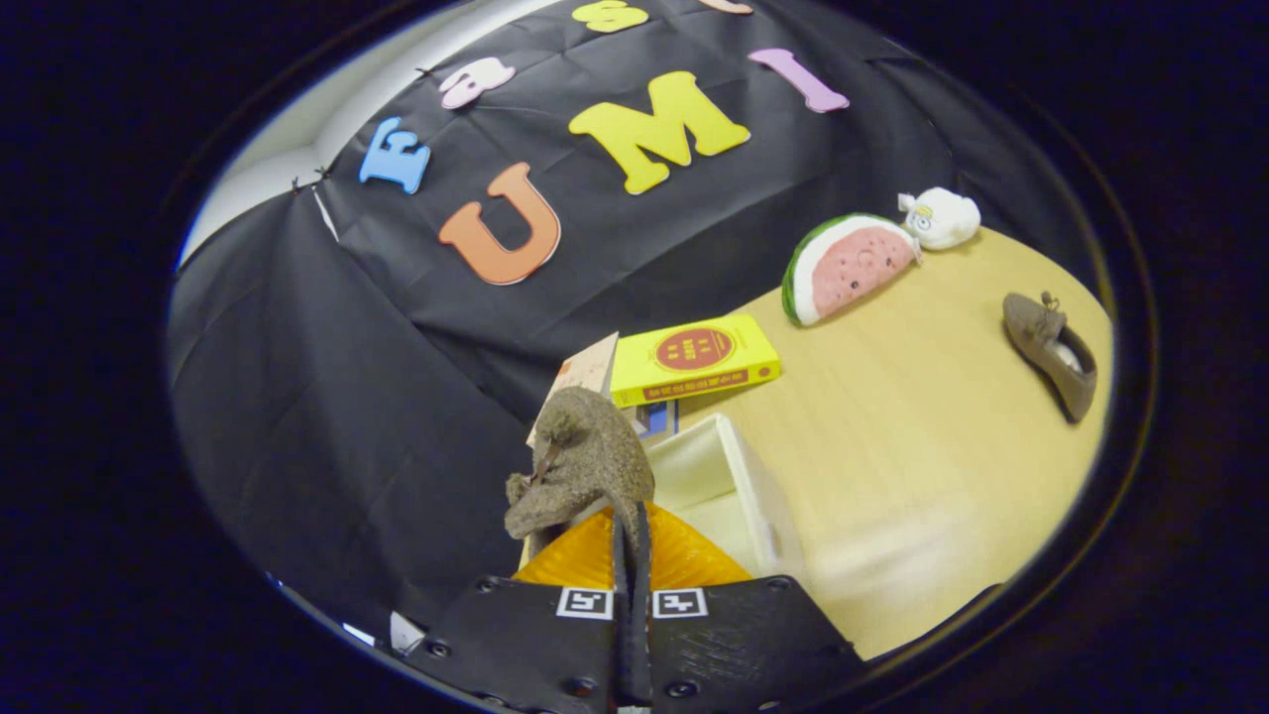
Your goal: Open the storage box then place both shoes into the box .Put the left shoe in first, then the right shoe, with the right side of both shoes facing outward in a uniform manner.
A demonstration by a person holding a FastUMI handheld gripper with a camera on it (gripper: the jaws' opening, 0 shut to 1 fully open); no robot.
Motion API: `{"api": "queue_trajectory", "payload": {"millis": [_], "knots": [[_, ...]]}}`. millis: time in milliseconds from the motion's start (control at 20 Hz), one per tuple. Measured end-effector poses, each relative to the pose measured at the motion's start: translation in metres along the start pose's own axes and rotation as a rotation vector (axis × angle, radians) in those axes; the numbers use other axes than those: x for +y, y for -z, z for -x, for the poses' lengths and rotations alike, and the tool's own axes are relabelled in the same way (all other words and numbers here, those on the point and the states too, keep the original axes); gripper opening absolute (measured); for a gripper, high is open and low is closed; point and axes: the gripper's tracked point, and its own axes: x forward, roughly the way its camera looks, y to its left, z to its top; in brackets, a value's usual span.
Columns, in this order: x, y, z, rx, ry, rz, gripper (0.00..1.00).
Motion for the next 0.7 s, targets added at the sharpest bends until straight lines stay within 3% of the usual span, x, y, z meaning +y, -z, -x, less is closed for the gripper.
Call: {"api": "queue_trajectory", "payload": {"millis": [500, 700], "knots": [[-0.005, 0.061, -0.032, 0.056, 0.102, -0.055, 0.01], [0.006, 0.080, -0.046, 0.135, 0.054, -0.070, 0.05]]}}
